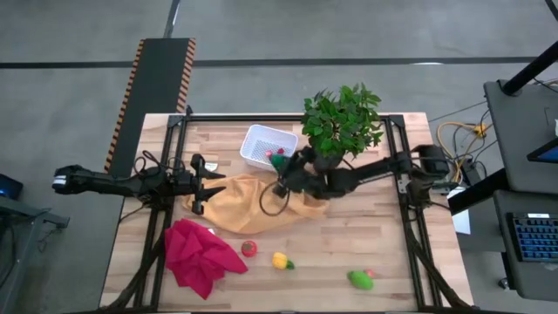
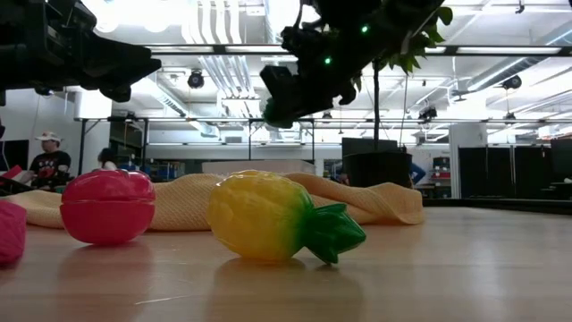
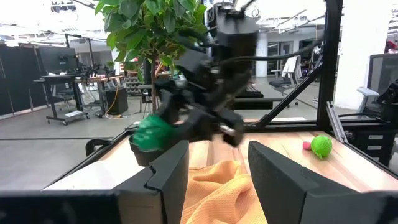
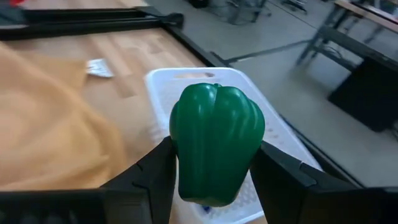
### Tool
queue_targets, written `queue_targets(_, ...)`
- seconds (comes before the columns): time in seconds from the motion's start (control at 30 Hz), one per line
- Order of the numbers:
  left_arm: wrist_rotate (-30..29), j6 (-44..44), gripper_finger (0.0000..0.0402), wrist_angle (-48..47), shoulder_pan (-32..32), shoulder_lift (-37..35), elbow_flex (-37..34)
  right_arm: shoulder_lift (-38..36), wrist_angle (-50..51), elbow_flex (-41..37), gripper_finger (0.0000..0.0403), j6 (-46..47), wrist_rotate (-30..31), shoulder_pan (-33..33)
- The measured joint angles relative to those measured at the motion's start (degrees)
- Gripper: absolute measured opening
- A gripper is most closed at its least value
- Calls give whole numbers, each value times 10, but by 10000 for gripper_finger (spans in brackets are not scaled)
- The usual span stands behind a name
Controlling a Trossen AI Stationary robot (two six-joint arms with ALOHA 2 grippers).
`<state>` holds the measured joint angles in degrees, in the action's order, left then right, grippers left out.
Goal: Pick and placing Produce into tupperware
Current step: Put the green bell pepper into the white bin
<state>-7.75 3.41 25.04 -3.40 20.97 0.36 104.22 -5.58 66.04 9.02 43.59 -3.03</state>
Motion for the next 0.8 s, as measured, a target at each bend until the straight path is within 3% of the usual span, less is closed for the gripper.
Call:
queue_targets(0.27,0,0,152,0,0,0,0,0,-10,0,175,0,-6,41)
queue_targets(0.4,0,0,152,0,0,0,0,0,-11,0,176,0,-37,53)
queue_targets(0.8,0,0,152,0,0,0,0,0,-11,0,191,0,-48,58)
